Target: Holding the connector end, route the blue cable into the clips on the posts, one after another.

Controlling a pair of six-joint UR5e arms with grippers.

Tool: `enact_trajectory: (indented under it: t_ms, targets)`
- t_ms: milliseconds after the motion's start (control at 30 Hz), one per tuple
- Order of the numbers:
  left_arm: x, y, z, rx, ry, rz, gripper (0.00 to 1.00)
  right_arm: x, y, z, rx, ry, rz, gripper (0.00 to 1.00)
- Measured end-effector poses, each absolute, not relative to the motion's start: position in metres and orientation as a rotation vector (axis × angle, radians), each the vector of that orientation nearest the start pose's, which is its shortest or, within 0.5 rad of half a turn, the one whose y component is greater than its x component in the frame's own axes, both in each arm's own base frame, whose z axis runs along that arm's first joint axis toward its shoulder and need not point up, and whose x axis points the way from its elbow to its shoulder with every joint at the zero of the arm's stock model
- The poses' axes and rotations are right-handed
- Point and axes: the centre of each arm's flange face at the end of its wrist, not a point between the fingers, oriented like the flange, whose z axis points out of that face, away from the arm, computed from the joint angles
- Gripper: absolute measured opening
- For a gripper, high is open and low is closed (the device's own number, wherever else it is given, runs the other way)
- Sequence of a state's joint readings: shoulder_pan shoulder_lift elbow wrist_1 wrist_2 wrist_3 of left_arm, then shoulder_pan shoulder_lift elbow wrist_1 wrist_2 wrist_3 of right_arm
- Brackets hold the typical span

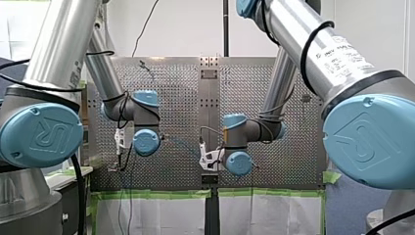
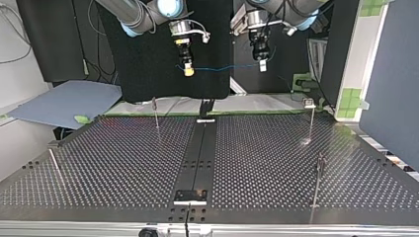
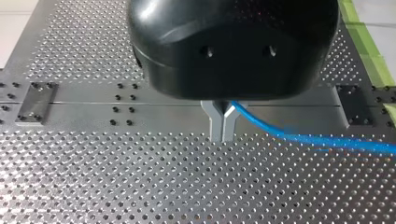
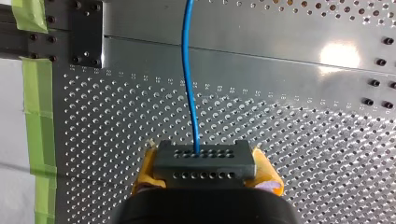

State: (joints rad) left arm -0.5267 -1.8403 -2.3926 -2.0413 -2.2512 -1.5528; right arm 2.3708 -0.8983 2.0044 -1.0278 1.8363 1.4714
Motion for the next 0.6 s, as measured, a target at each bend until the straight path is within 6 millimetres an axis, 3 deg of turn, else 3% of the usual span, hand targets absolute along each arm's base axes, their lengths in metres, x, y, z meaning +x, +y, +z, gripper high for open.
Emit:
enact_trajectory:
  t_ms: [367, 600]
  targets:
    - [0.277, -0.244, 0.124, -0.065, 1.638, 0.175, 0.00, 0.456, -0.291, 0.040, 1.683, -0.827, 1.460, 0.00]
    - [0.270, -0.248, 0.138, -0.030, 1.643, 0.158, 0.00, 0.478, -0.292, 0.079, 1.621, -0.847, 1.509, 0.00]
